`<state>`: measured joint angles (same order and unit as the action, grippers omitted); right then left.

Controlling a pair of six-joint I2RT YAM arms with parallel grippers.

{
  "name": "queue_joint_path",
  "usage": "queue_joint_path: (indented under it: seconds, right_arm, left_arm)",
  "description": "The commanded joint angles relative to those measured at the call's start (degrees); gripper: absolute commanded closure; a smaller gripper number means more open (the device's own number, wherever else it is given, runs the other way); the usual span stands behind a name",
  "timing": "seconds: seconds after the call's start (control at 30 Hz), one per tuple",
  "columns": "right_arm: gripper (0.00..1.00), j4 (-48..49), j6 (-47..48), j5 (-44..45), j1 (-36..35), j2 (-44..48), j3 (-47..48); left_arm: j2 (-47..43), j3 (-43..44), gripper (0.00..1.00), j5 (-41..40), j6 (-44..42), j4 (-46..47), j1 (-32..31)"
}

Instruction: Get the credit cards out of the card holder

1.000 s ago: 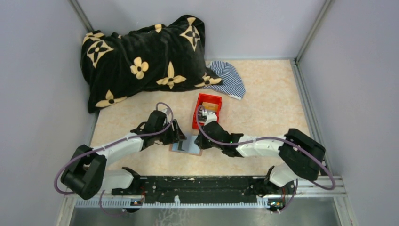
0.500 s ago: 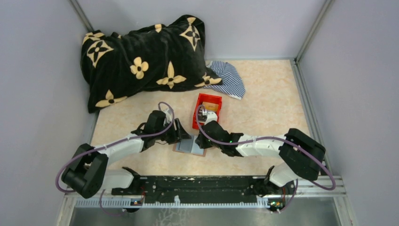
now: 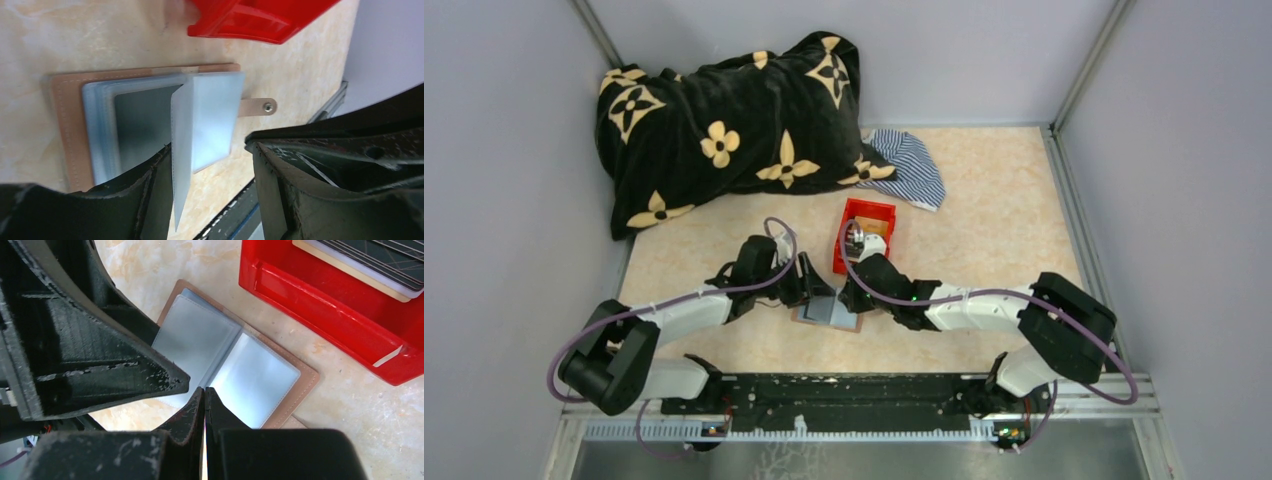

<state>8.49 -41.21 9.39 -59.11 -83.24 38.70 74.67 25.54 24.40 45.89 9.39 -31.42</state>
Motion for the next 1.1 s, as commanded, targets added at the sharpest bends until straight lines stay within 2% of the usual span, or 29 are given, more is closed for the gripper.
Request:
queue_joint_path:
  seconds: [0.0,0.5,0.8,1.07]
  right_arm:
    - [1.0,1.54,-0.91,1.43,1.17,3.6,-0.17]
    - [1.0,-5.38,-0.74,8.48,1.98,17.19,-2.64]
    - [1.0,-4.4,-1.29,7.63,1.98,15.97,-3.62]
    - [1.0,3.15,-3.25,3.29,0.95,14.34,-9.91]
  left_arm:
    - [0.61,1.58,0.38,5.15,2.02,5.7,-0.46]
    - [9.85,3.02,0.38,4.3,6.0,13.62,-7.19]
    - [11.37,2.43,0.3,-0.19,5.66,12.29,-7.43]
    - [13.52,5.05,0.26,-0.76,7.74,12.73,-7.43]
